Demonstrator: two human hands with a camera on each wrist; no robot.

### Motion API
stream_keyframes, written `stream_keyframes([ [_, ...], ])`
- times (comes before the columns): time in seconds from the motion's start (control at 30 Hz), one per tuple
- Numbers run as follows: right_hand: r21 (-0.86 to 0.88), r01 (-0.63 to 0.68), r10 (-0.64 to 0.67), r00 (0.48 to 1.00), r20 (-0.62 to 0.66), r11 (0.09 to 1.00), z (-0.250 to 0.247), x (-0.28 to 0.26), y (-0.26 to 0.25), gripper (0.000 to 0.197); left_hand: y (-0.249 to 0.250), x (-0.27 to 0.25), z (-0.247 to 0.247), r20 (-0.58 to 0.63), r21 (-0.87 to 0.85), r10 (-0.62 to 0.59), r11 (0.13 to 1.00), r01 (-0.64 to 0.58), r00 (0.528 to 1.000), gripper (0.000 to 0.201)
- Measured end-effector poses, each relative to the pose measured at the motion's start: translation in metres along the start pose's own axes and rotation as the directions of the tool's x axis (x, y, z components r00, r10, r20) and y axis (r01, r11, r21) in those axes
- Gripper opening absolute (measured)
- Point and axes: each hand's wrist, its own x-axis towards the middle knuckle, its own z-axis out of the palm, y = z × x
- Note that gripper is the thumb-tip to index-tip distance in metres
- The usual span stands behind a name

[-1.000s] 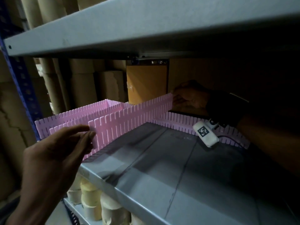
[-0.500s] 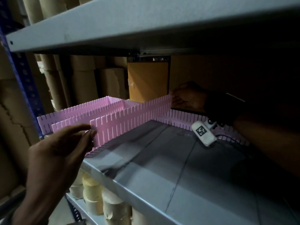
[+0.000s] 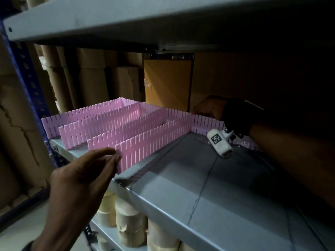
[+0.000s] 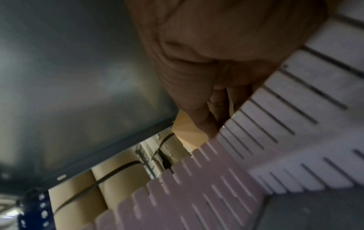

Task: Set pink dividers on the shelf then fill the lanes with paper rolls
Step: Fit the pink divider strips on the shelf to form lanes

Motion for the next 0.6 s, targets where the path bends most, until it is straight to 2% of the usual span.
stream_keyframes([
  [0.13,0.027,0.043,-0.042,0.999,-0.015,0.999,-0.004,-0.007,0.001,0.019,0.004,-0.005,0.002,0.057,-0.048,-0.031,0.998,0.034,0.998,0.032],
  [0.2,0.030,0.051,-0.050,0.998,-0.022,0.998,-0.002,-0.012,-0.002,0.023,0.006,-0.009,0.003,0.060,-0.045,-0.048,0.998,0.051,0.997,0.035],
  [0.27,-0.068,0.122,-0.123,0.992,-0.019,0.990,0.000,-0.015,-0.005,0.023,0.009,-0.014,0.005,0.060,-0.057,-0.045,0.997,0.048,0.997,0.031],
  [0.37,-0.142,0.162,-0.175,0.980,-0.089,0.976,0.000,-0.017,-0.007,0.032,0.011,-0.018,0.006,0.054,-0.061,-0.041,0.997,0.044,0.998,0.025],
  [0.5,-0.209,0.298,-0.313,0.949,-0.042,0.931,0.005,-0.018,-0.005,0.028,0.010,-0.023,0.006,0.067,-0.097,-0.024,0.995,0.030,0.997,0.027],
  [0.6,-0.221,0.315,-0.340,0.937,-0.084,0.923,0.003,-0.021,-0.003,0.027,0.009,-0.024,0.006,0.092,-0.097,-0.014,0.995,0.023,0.996,0.024],
])
